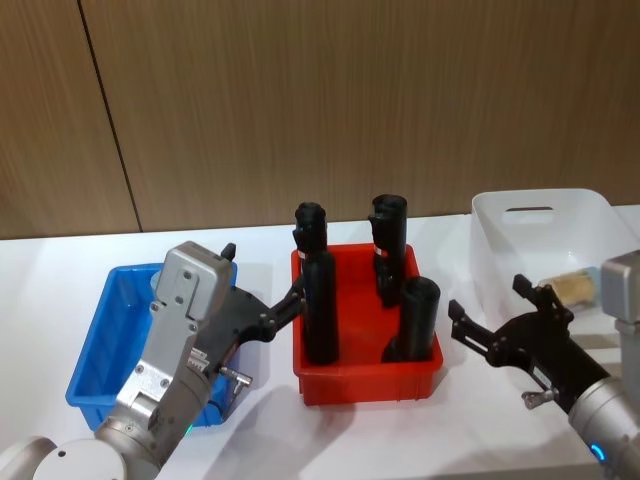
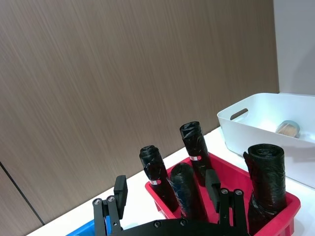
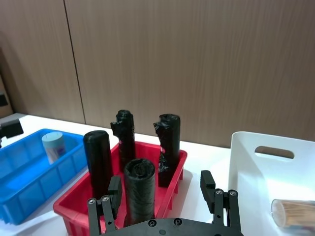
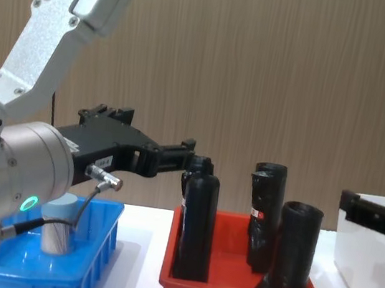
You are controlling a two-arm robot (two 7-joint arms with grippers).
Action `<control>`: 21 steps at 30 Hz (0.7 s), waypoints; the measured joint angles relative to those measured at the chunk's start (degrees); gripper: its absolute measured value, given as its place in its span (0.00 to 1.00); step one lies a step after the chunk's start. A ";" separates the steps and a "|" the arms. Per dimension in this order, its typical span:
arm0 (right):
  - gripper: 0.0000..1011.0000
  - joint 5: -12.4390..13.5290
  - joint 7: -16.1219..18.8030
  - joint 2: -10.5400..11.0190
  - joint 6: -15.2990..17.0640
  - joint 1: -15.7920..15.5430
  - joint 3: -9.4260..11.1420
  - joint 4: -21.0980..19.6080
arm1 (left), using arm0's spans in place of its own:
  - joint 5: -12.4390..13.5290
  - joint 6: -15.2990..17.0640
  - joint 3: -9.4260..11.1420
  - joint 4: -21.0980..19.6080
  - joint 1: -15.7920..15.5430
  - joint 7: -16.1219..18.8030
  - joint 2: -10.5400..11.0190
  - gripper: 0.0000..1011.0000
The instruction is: Pick the cotton swabs from the blue box and place them into the white box.
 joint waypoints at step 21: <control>0.99 -1.57 9.14 -2.83 4.66 8.02 -0.83 10.43 | 0.00 0.07 0.00 0.05 0.00 -0.01 0.00 0.99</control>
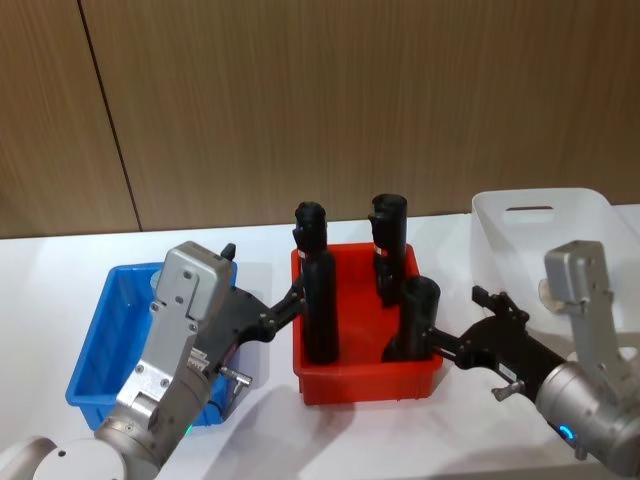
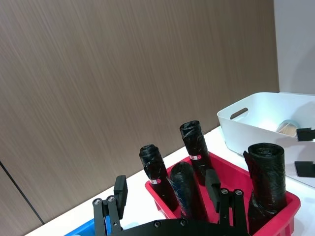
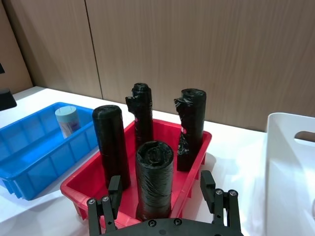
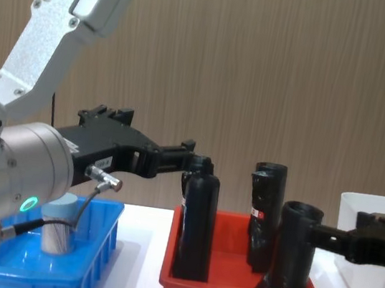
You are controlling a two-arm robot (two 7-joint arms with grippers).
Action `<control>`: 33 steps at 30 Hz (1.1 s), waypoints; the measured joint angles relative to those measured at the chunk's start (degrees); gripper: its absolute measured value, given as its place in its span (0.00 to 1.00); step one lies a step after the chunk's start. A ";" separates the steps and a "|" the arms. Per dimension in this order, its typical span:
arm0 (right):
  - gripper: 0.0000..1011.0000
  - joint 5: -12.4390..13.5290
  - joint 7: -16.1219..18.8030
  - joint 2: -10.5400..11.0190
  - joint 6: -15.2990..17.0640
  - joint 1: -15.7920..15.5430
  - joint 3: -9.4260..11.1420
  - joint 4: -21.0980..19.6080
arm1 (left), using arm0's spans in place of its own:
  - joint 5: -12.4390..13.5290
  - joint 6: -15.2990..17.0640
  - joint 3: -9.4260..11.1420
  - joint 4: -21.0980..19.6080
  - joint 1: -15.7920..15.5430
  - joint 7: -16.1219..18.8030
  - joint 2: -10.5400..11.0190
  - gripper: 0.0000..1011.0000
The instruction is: Pick the cotton swabs from the blue box and place them into the white box.
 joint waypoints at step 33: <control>0.73 -3.26 4.94 -4.81 0.26 9.87 -1.87 13.43 | 0.00 -0.01 0.01 0.00 0.00 0.00 0.00 0.99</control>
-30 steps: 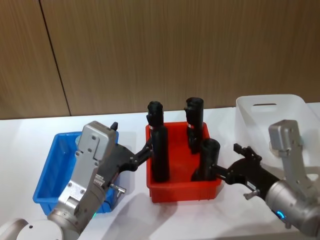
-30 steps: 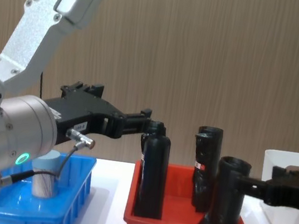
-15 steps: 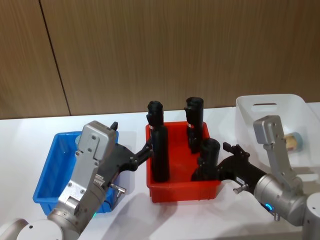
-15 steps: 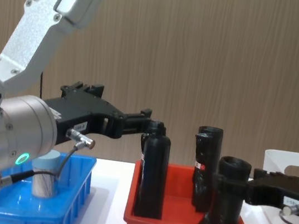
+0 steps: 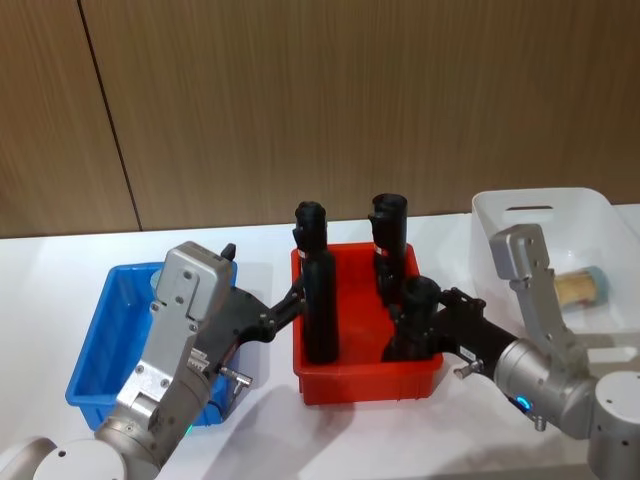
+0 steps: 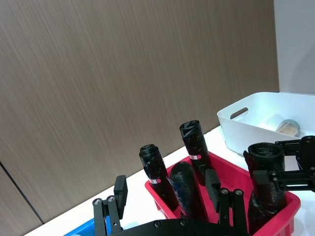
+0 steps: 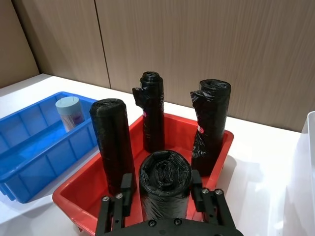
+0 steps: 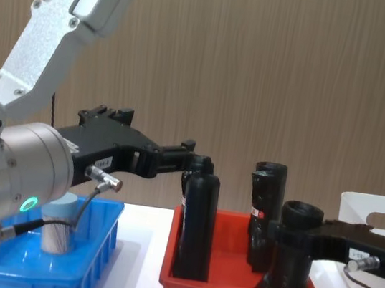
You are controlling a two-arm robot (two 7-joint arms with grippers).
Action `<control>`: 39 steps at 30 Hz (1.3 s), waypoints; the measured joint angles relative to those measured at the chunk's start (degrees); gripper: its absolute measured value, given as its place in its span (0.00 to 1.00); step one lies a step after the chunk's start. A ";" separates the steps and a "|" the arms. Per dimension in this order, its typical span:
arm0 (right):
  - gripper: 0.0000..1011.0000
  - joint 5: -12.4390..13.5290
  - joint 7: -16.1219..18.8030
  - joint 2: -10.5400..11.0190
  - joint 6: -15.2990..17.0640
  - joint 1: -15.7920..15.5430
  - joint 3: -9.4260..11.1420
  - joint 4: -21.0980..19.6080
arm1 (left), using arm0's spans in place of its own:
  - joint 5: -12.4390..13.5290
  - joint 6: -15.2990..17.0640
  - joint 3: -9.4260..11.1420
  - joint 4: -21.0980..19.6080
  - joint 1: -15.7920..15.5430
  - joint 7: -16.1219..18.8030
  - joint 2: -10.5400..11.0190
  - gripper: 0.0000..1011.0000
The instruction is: Pick the cotton swabs from the blue box and place them into the white box.
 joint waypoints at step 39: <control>0.34 4.04 -4.30 2.54 0.57 -0.20 3.05 -12.44 | 0.00 0.00 0.00 0.00 0.00 0.00 0.00 0.99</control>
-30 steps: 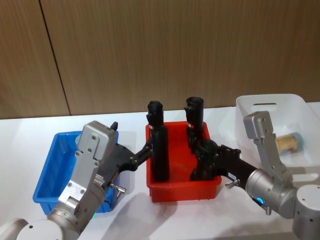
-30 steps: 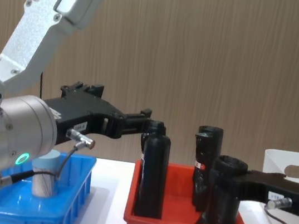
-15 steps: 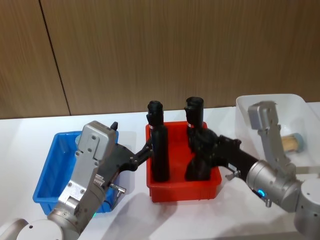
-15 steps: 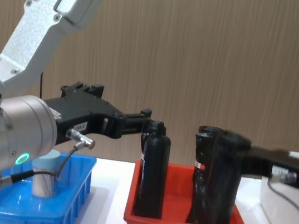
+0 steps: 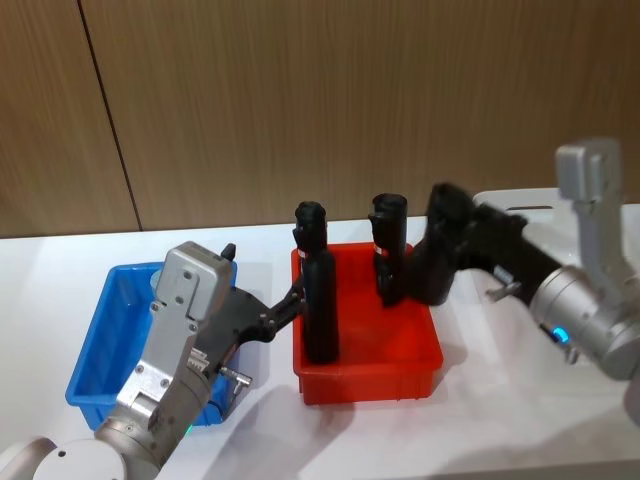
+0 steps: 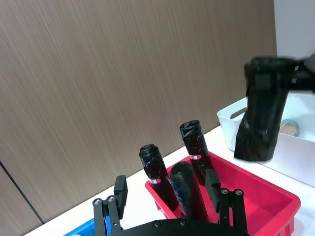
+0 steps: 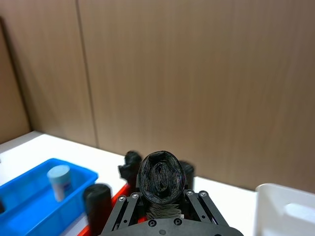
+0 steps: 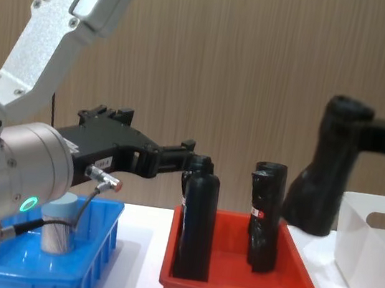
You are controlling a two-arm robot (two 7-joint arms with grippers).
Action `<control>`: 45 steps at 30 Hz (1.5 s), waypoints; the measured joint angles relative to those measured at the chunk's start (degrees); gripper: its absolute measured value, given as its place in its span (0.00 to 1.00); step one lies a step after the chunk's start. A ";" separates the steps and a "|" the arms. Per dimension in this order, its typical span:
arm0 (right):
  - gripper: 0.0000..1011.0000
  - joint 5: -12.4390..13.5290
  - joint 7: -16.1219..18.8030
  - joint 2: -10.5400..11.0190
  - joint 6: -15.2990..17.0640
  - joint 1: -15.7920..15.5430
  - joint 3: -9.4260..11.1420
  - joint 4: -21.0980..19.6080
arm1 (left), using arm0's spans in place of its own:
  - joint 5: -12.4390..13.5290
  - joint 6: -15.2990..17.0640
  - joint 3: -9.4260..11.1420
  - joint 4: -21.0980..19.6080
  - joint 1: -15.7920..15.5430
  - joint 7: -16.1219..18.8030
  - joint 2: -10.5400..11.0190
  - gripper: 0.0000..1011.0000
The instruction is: Pick the cotton swabs from the blue box and place them into the white box.
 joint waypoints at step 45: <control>0.43 -3.24 -8.69 6.17 -1.13 0.44 6.59 9.58 | 0.00 0.00 0.00 0.00 0.00 0.00 0.00 0.99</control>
